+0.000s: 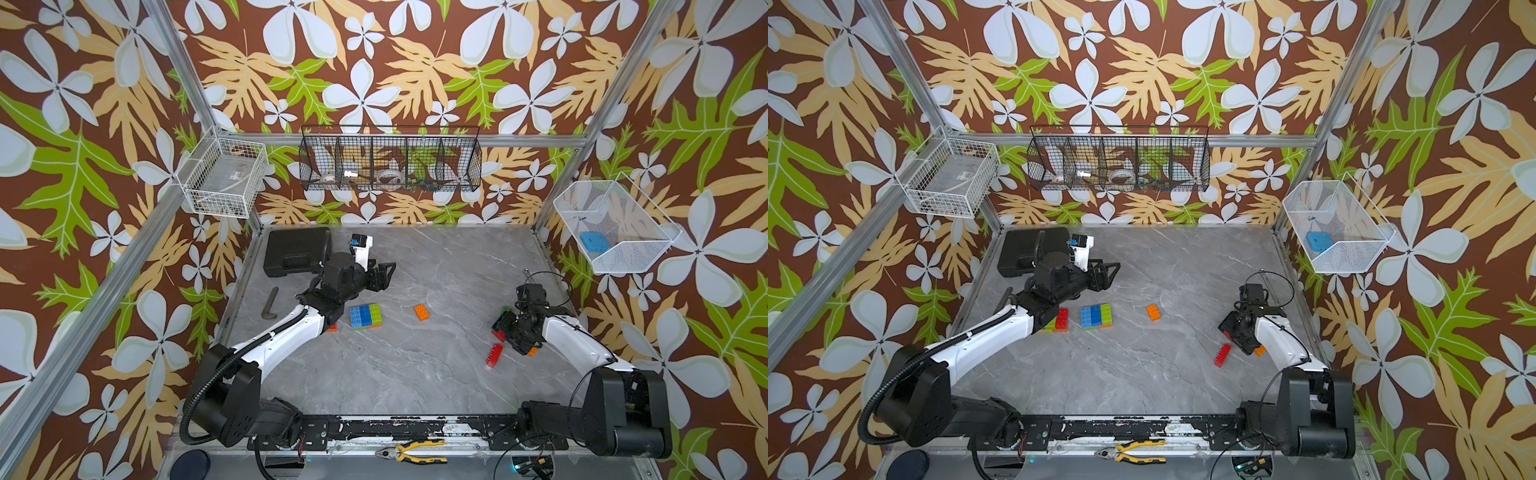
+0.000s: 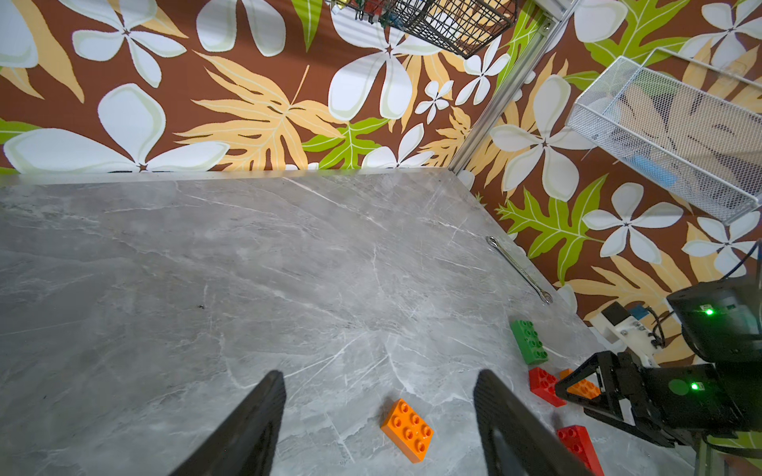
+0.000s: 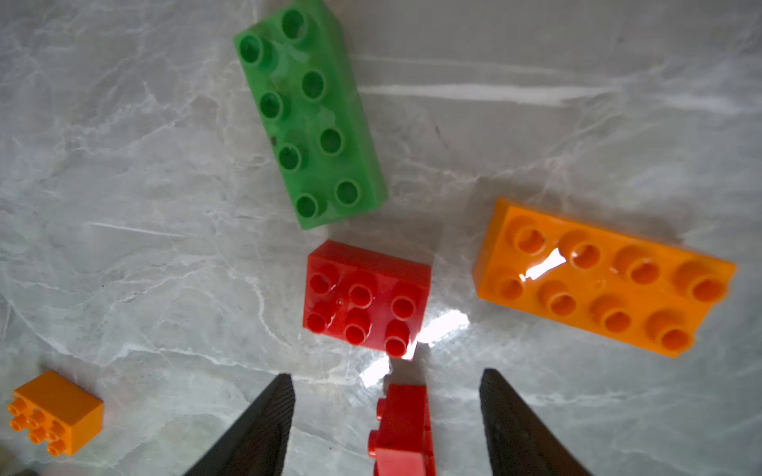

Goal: Assemble a rectangle with lego
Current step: Pick up the lego brick from the center of the board.

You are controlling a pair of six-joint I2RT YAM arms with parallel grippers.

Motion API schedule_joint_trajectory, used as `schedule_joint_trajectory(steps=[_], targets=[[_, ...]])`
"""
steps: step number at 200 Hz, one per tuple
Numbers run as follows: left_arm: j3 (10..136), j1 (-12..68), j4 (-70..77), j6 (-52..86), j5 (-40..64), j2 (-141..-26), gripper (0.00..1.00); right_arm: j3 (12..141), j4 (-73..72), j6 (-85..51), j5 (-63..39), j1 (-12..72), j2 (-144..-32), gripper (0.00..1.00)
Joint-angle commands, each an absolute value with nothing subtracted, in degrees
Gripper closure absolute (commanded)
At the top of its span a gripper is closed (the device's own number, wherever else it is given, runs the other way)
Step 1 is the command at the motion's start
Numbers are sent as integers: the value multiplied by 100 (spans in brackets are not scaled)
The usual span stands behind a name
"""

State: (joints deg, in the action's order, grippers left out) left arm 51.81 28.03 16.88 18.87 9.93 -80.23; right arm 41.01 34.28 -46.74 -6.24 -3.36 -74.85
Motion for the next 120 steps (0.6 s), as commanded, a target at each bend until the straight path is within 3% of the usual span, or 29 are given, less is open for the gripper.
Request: schedule_joint_trajectory(steps=[1, 65, 120], targets=[[5194, 2804, 1845, 1854, 1055, -8033, 26, 4206, 3128, -5002, -734, -317, -7635, 31], [5159, 2804, 1850, 1788, 1002, -7972, 26, 4398, 2888, -4834, -459, -320, -8270, 41], [5168, 2804, 1846, 1752, 993, -7972, 27, 4411, 2837, -4694, -369, -319, -8495, 59]])
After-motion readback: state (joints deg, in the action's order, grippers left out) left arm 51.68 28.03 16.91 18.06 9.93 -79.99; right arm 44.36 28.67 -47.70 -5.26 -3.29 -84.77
